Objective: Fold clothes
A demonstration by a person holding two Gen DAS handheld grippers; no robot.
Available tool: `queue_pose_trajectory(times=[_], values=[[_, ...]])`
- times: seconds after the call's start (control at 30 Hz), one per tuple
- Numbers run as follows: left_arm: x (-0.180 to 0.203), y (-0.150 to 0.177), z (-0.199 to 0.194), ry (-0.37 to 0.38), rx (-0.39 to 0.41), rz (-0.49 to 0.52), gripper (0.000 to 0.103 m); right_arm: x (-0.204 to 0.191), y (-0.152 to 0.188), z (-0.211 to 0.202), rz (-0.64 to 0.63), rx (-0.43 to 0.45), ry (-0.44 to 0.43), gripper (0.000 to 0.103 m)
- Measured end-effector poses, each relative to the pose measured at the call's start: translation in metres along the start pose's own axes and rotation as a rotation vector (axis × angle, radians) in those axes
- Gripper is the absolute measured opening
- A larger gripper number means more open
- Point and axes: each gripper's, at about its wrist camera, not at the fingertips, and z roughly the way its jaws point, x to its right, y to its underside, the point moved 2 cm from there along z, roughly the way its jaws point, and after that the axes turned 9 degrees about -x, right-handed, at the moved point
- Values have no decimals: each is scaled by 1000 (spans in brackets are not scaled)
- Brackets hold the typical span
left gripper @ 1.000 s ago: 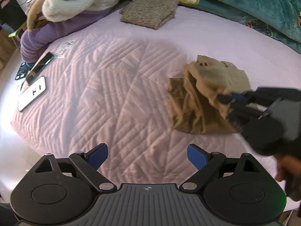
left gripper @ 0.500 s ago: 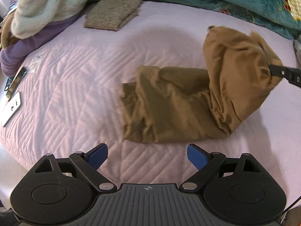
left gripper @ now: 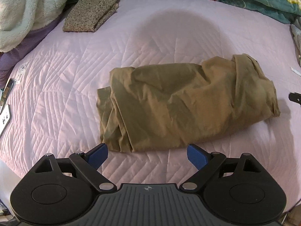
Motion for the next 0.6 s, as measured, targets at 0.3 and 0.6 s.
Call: queue_pose_trajectory(times=[0.3, 0.6], values=[[-37, -54, 25, 24, 35, -92, 92, -51, -54, 11, -157, 62, -105, 75], [-61, -125, 69, 43, 53, -159, 92, -63, -98, 62, -181, -25, -145, 75]])
